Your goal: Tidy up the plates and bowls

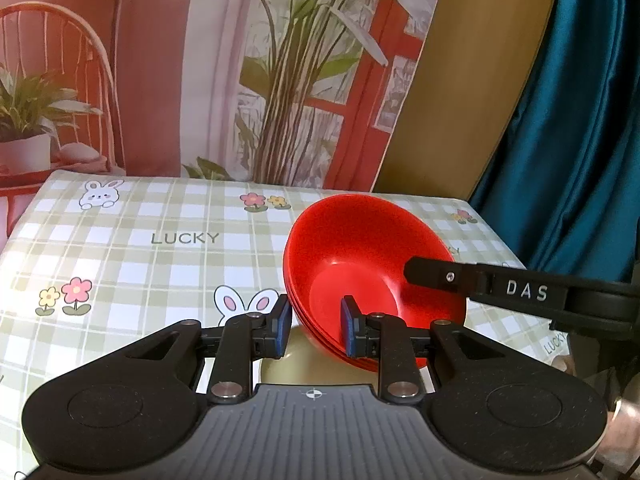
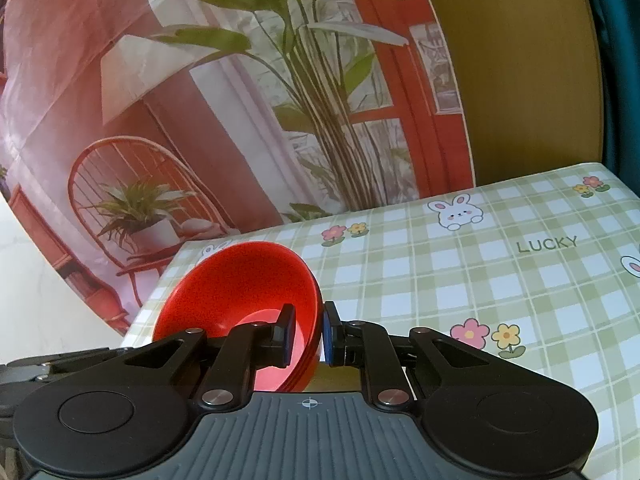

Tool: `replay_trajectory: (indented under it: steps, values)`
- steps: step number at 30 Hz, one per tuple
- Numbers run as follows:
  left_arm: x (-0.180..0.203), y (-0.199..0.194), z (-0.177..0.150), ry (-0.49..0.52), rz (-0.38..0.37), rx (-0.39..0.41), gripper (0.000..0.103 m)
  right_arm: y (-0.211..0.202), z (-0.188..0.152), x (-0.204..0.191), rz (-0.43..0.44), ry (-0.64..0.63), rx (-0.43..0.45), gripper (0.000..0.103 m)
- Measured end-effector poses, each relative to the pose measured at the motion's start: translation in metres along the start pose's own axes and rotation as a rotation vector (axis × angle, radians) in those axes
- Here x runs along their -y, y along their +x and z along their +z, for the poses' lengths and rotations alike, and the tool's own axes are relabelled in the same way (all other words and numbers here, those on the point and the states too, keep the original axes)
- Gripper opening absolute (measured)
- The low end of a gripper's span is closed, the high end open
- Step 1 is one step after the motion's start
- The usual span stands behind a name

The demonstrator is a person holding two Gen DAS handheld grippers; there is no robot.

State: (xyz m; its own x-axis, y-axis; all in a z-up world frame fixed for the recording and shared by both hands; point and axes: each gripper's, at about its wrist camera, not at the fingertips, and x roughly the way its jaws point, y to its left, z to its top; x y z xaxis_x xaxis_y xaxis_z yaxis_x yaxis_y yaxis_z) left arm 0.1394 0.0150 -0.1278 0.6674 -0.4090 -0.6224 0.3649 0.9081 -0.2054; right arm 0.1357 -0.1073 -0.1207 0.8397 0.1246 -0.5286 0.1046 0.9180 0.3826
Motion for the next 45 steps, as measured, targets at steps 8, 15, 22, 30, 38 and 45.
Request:
replay_trajectory:
  steps: [8,15,22,30,38,45]
  values:
    - [-0.001,-0.002,-0.009,-0.004,-0.004,-0.006,0.027,-0.002,-0.008,-0.002,-0.006,-0.006,-0.014,0.014]
    - [-0.004,0.001,-0.014,-0.006,-0.001,-0.018,0.027,-0.001,-0.013,-0.003,-0.006,-0.013,-0.031,0.014]
    - [-0.005,0.005,-0.019,-0.008,-0.001,-0.035,0.027,0.002,-0.017,0.001,-0.008,-0.007,-0.046,0.014]
    - [-0.005,0.012,-0.023,-0.013,-0.007,-0.056,0.027,0.008,-0.022,0.008,-0.014,0.000,-0.065,0.014]
    - [-0.006,0.024,-0.032,-0.021,-0.005,-0.092,0.027,0.019,-0.031,0.014,-0.024,0.011,-0.102,0.014]
    - [-0.005,0.033,-0.040,-0.019,-0.001,-0.123,0.027,0.026,-0.043,0.023,-0.026,0.037,-0.134,0.015]
